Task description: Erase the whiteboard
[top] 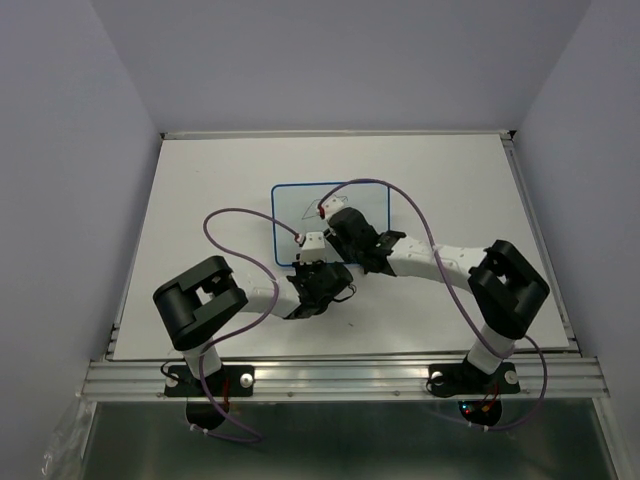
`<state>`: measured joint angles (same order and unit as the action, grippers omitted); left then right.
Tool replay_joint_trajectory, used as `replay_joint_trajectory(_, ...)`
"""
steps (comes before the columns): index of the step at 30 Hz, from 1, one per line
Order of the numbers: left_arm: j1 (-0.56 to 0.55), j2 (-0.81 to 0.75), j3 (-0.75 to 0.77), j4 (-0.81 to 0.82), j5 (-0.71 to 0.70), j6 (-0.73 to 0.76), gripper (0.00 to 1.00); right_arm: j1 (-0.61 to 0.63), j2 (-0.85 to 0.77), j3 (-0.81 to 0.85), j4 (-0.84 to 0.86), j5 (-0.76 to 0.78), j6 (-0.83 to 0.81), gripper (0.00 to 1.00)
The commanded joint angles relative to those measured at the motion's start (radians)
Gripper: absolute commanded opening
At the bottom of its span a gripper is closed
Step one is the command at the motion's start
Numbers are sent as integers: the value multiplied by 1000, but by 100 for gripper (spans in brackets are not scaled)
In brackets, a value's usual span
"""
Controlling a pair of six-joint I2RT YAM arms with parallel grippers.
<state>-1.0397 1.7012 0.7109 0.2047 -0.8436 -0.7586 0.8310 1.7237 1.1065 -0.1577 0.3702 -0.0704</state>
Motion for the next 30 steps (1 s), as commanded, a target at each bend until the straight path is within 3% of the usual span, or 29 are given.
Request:
replay_joint_trajectory(1, 3, 32, -37, 53, 87, -41, 0, 14, 13, -103, -23, -1, 67, 1)
replay_joint_trajectory(11, 3, 46, -67, 107, 100, -38, 0, 14, -108, -140, 199, 263, 130, 1)
replay_joint_trajectory(15, 3, 63, -70, 119, 103, -36, 0, 14, -104, -103, 237, 383, 141, 1)
replay_joint_trajectory(20, 3, 74, -74, 127, 103, -30, 0, 5, -73, -56, 245, 424, 155, 1)
replay_joint_trajectory(23, 3, 78, -71, 131, 103, -25, 0, -4, -69, -59, 259, 386, 156, 1)
replay_joint_trajectory(30, 3, 61, -76, 140, 89, -18, 0, -4, -76, -184, 300, 43, 138, 1)
